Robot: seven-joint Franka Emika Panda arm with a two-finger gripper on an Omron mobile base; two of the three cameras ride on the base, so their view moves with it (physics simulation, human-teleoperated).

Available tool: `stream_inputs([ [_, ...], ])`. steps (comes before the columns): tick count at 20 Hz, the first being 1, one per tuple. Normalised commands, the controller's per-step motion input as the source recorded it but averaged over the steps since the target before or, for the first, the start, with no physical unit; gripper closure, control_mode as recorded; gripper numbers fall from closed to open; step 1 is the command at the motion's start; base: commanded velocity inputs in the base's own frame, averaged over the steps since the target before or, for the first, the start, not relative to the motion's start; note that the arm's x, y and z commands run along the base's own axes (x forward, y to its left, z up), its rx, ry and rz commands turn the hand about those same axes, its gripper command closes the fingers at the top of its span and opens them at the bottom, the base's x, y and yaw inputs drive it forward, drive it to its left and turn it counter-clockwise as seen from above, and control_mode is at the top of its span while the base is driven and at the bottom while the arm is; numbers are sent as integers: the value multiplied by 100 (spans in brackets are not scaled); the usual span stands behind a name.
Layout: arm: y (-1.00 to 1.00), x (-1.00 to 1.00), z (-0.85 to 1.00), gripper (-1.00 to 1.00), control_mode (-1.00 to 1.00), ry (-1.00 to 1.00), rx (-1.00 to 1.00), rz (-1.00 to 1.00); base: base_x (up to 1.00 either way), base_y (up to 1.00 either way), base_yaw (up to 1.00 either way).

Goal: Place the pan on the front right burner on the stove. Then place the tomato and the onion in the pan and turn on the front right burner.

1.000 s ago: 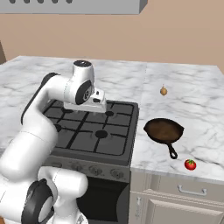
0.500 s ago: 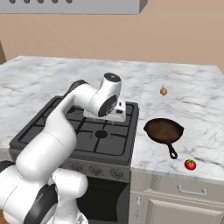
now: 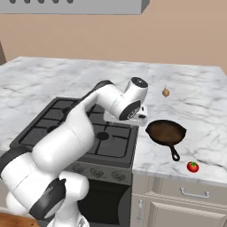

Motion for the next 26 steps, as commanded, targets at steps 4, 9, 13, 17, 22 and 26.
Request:
stream_inputs([
  [4, -45, 0, -2, -100, -100, 0, -5, 0, 0, 0, 0],
  [9, -25, 0, -6, -100, -100, 0, -13, 0, 0, 0, 0],
  [13, -30, 0, -8, -100, -100, 0, -16, 0, 0, 0, 0],
  [17, -37, 0, -8, -100, -100, 0, -13, 0, 0, 0, 0],
  [22, -41, 0, -1, -100, -100, 0, -3, 0, 0, 0, 0],
  [26, -44, 0, 0, -100, -100, 0, 0, 0, 0, 0, 0],
])
